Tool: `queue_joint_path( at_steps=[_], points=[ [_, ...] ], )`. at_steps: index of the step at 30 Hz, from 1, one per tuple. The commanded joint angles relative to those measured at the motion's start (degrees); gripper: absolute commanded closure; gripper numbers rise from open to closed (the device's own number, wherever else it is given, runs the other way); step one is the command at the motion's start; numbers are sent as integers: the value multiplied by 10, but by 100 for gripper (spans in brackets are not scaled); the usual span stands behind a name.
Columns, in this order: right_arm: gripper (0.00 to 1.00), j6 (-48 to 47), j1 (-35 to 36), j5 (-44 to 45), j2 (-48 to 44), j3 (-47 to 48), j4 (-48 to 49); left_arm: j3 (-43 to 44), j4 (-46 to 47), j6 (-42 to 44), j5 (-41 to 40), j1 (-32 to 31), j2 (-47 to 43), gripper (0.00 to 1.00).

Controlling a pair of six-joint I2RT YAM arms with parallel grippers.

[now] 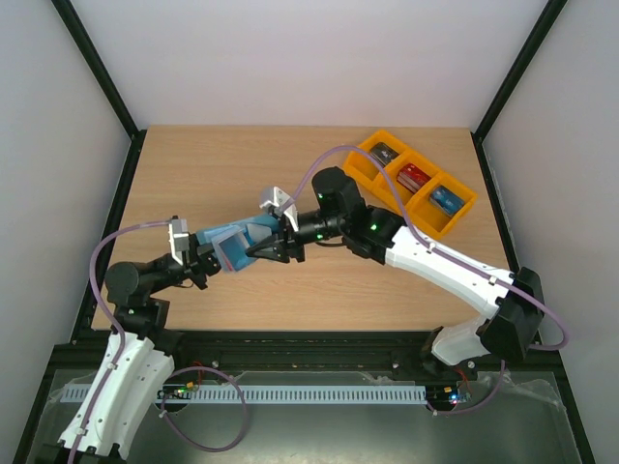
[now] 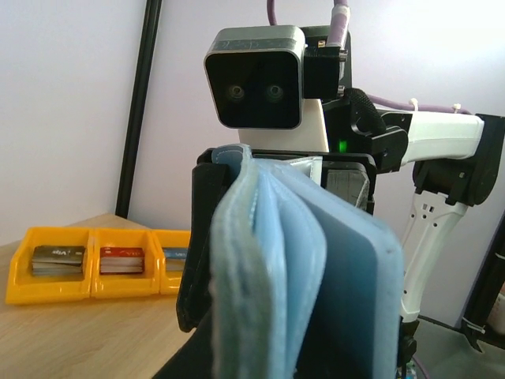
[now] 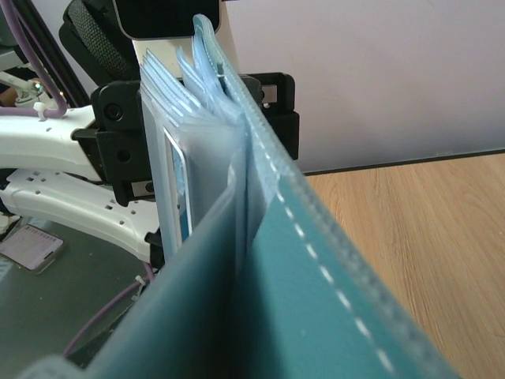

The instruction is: Take the credit cards out of the card holder

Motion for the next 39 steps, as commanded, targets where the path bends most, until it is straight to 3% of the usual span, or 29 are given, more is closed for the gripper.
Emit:
queue_joint_path(
  at_steps=[1,5,10,15,18,21,29,32,34,39],
  points=[
    [98,-7,-20,-12,3,25,-30,0,10,7,-9,6,1,92],
    [97,-7,-21,-17,1,31,-33,-2,11,9,-6,6,3,96],
    [55,18,-21,-11,2,21,-10,-9,29,6,-6,6,2,98],
    [39,70,-22,4,-4,-1,47,-13,52,-16,-10,4,2,98],
    [23,86,-21,13,-17,-10,66,-10,51,-20,-11,5,0,98],
    [17,92,-21,34,-43,-25,82,-8,48,-27,-21,4,-3,98],
    [11,93,-21,55,-82,-54,81,-4,52,-37,-31,5,5,98],
    [14,117,-21,54,-71,-54,90,-4,48,-34,-31,5,3,98],
    [23,129,-20,54,-60,-50,93,-3,48,-33,-31,5,4,98],
    [65,145,-17,50,-54,-54,112,-2,45,-33,-31,5,8,98]
  ],
)
